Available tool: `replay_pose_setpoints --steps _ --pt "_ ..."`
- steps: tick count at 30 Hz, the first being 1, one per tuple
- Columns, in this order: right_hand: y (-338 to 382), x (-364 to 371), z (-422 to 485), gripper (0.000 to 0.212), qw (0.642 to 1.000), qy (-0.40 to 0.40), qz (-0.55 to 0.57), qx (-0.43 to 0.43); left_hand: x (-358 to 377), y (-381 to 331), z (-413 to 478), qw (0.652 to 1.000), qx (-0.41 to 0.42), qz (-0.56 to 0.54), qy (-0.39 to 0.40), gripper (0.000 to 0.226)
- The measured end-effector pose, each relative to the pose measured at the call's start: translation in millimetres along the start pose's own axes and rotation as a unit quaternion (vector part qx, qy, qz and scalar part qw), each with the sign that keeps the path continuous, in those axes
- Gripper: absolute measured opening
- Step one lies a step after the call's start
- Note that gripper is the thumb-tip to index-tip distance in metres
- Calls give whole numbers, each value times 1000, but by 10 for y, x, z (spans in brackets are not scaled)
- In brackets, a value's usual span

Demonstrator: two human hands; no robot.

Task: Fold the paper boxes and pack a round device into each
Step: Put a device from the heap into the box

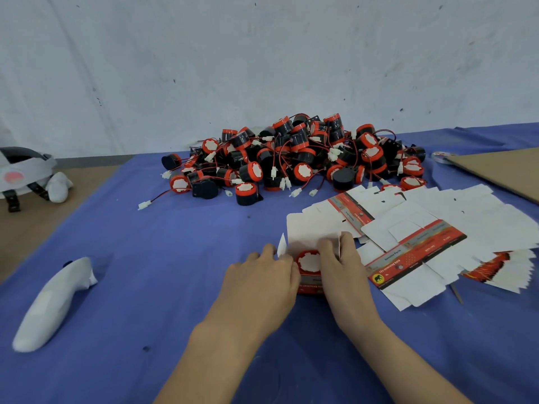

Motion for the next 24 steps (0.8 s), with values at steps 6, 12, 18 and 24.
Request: replay_pose_setpoints --steps 6,12,18,24 --pt "-14 -24 29 11 998 50 -32 -30 -170 35 25 993 -29 -102 -56 58" --pt "11 -1 33 26 995 87 -9 -44 -232 306 38 917 -136 -355 -122 29" --pt "-38 -63 98 40 984 96 137 60 129 357 80 836 -221 -502 -32 26" --pt "-274 -98 150 21 983 99 127 84 217 255 102 798 -226 -558 29 23"
Point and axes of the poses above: each hand's wrist, its own z-axis towards the middle knuckle, its own x-axis out of the palm, y = z × x, the point moved 9 cm from there along z, towards the middle knuckle, and after that the axes turned 13 degrees about -y, right-handed, at the moved point
